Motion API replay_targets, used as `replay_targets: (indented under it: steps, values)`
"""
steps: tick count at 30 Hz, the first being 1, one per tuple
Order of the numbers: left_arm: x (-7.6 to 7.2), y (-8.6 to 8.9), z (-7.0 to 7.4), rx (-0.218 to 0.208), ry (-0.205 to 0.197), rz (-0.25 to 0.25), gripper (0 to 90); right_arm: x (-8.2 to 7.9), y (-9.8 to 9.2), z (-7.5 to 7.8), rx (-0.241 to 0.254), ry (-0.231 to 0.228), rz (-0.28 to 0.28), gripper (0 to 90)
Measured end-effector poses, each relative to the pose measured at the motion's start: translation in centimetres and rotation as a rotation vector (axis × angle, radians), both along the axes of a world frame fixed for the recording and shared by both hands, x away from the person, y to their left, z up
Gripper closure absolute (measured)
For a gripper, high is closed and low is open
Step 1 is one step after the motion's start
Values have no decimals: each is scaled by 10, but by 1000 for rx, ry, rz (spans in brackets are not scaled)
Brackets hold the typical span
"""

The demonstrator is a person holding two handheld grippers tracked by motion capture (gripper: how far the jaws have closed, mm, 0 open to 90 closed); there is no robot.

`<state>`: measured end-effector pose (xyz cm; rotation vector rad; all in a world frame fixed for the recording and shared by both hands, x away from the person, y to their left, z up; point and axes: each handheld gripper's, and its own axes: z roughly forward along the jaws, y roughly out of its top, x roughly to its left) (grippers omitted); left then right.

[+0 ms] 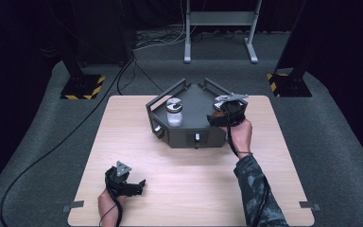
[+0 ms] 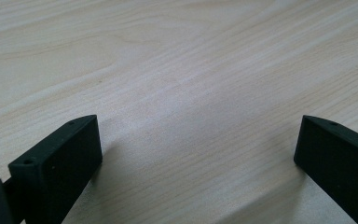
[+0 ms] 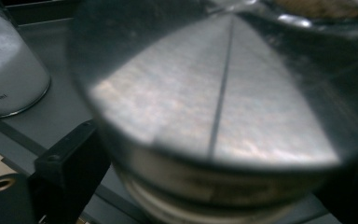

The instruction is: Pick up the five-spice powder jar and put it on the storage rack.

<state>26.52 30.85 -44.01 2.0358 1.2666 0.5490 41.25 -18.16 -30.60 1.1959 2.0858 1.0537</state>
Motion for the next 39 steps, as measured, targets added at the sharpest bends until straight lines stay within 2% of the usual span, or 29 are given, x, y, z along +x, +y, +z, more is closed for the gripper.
replay_targets:
  steps: [3, 5, 8, 13, 16, 19, 22, 25, 26, 28, 31, 39]
  values:
    - [0, 0, 0, 0, 0, 0, 6, -10, -3, 2, -5, -19, 9, 25]
    - [0, 0, 0, 0, 0, 0, 6, -17, -4, 5, -20, -17, 15, 2]
    - [0, 0, 0, 0, 0, 0, 6, -31, -12, 6, -27, -28, 32, 0]
    - [0, 0, 0, 0, 0, 0, 6, -66, -32, -2, -10, -54, 40, 0]
    - [0, 0, 0, 0, 0, 0, 6, -89, -46, -17, 16, -57, 38, 0]
    - [0, 0, 0, 0, 1, 0, 6, -114, -59, -44, 27, -34, 35, 0]
    - [0, 0, 0, 0, 1, 0, 6, -134, -67, -70, 14, 10, 13, 0]
    - [0, 0, 0, -1, 1, 0, 5, -146, -75, -91, 3, 59, -7, 0]
    - [0, 0, 0, -1, 1, 1, 5, -151, -75, -98, -15, 77, -24, 0]
    - [0, 0, 0, -1, 1, 0, 5, -160, -80, -110, -12, 95, -55, 0]
    - [0, 0, 0, -1, 1, 0, 6, -170, -86, -121, -13, 109, -92, 0]
    - [0, 0, 0, 0, 0, 0, 6, -182, -98, -131, 0, 110, -121, 0]
